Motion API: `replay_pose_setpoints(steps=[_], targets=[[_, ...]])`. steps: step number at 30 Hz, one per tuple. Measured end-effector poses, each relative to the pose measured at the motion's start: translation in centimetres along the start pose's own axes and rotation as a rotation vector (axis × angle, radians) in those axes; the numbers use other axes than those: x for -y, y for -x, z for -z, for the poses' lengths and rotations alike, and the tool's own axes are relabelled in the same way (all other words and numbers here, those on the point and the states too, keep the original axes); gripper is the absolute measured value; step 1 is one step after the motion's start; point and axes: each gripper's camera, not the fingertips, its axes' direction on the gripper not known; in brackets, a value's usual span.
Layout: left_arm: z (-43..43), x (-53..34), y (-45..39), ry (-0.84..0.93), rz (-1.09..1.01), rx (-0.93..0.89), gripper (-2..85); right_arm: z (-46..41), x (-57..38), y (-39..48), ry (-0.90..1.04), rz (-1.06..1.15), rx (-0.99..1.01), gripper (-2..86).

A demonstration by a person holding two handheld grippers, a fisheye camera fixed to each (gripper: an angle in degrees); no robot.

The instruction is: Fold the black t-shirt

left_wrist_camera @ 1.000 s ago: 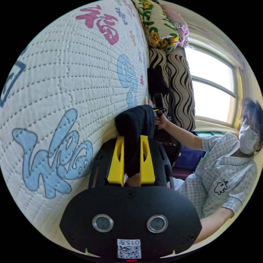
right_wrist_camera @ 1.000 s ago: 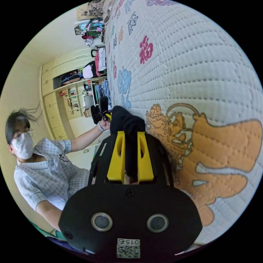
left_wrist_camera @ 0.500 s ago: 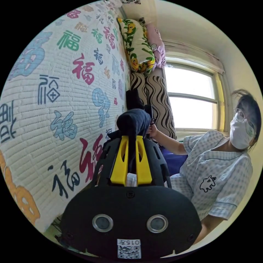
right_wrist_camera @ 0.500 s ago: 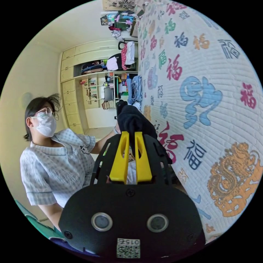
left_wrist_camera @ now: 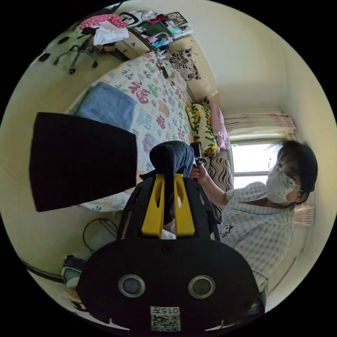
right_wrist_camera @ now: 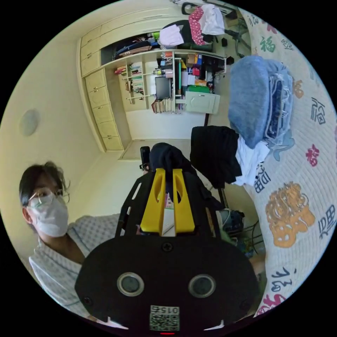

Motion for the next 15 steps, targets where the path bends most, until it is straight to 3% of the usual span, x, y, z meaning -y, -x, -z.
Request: replay_pose_setpoints(steps=[3,7,15], targets=[[5.2,1.6,4.4,-0.025,0.091,0.104,3.6,-4.4,2.9,-0.8,-0.025,-0.069,-0.122,3.1],[5.9,2.9,10.0,0.037,0.214,0.210,4.3,-6.4,4.0,-1.1,-0.048,-0.098,-0.202,3.3],[6.4,-0.3,9.7,-0.045,0.168,0.094,6.5,-4.8,1.1,-0.7,-0.026,-0.052,-0.207,4.7]])
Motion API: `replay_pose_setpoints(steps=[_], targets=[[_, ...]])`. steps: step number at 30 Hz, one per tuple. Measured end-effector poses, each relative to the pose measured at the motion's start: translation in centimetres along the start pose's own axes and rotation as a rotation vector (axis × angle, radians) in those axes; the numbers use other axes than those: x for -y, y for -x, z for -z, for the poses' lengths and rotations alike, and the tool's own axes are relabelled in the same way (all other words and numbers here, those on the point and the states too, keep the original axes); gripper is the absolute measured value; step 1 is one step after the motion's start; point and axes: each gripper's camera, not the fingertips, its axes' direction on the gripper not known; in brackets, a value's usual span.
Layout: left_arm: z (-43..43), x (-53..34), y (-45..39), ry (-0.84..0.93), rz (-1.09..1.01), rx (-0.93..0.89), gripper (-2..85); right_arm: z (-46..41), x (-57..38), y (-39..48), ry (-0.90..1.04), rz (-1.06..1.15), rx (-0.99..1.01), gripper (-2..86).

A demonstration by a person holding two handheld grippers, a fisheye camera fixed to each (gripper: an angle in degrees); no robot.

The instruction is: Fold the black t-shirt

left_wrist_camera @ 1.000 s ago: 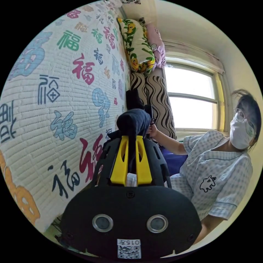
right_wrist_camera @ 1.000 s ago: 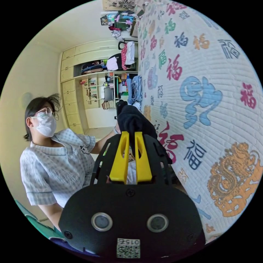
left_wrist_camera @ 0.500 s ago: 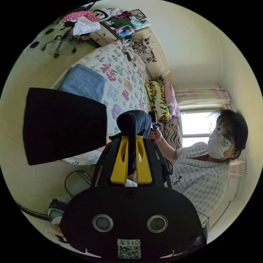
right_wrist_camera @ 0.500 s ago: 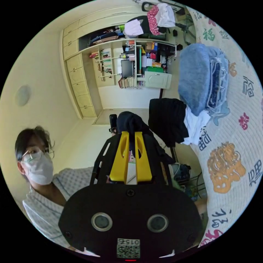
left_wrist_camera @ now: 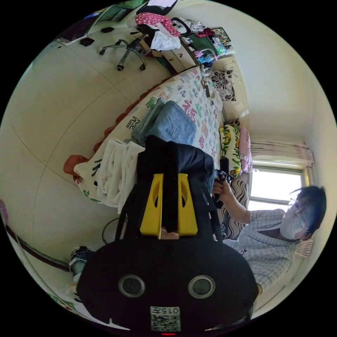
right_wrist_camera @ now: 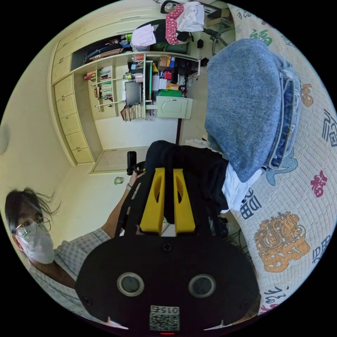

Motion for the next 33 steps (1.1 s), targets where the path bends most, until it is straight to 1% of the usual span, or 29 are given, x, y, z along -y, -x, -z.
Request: replay_pose_setpoints(steps=[5,10,12,14,16,17,18,19,21,22,24,25,27,28,30,31,33], targets=[[-0.2,-4.2,-2.5,-0.060,0.015,-0.003,6.3,2.2,-3.6,1.0,0.022,0.093,-0.033,5.8],[-0.3,-9.6,-7.7,-0.192,0.029,0.085,6.4,6.4,-9.6,0.2,0.017,0.076,-0.016,7.5],[-1.0,-12.2,-12.5,-0.280,-0.037,0.119,6.3,9.3,-13.9,-0.6,0.009,0.057,-0.032,7.6],[-2.6,-13.7,-16.5,-0.319,-0.090,0.140,6.2,11.6,-17.5,-1.7,0.006,0.010,-0.065,7.6],[-5.2,-14.8,-20.6,-0.322,-0.151,0.137,6.1,14.1,-21.6,-2.9,-0.012,-0.053,-0.081,7.7],[-7.7,-15.3,-23.5,-0.316,-0.215,0.122,6.0,15.9,-24.6,-3.8,-0.031,-0.106,-0.091,7.7],[-10.9,-15.7,-26.7,-0.275,-0.297,0.095,6.0,17.8,-27.7,-4.4,-0.061,-0.152,-0.102,7.7],[-12.9,-15.8,-28.2,-0.242,-0.333,0.083,6.0,18.8,-29.2,-4.7,-0.077,-0.175,-0.113,7.8],[-22.8,-16.4,-33.8,-0.062,-0.428,0.067,6.2,23.1,-35.7,-5.5,-0.158,-0.257,-0.191,7.9],[-25.7,-16.6,-35.0,-0.009,-0.444,0.065,6.2,24.3,-37.4,-5.6,-0.185,-0.277,-0.220,7.9],[-38.7,-17.9,-39.6,0.245,-0.498,0.055,7.1,29.4,-44.1,-5.8,-0.312,-0.349,-0.353,8.4],[-42.0,-18.4,-40.8,0.301,-0.506,0.052,7.3,30.8,-45.8,-5.8,-0.345,-0.368,-0.387,8.7],[-55.1,-20.7,-46.1,0.504,-0.587,0.024,7.8,36.2,-52.5,-5.4,-0.497,-0.437,-0.519,9.4],[-58.3,-21.3,-47.5,0.536,-0.599,0.011,7.9,37.5,-54.2,-5.3,-0.533,-0.457,-0.555,9.4],[-70.5,-23.3,-53.4,0.622,-0.620,-0.108,8.2,42.3,-60.9,-5.0,-0.663,-0.551,-0.699,9.7],[-73.6,-23.8,-54.9,0.650,-0.621,-0.128,8.3,43.3,-62.5,-5.0,-0.688,-0.579,-0.732,9.8],[-85.1,-26.4,-61.4,0.736,-0.673,-0.155,9.0,46.6,-68.8,-6.0,-0.776,-0.712,-0.838,9.9]])
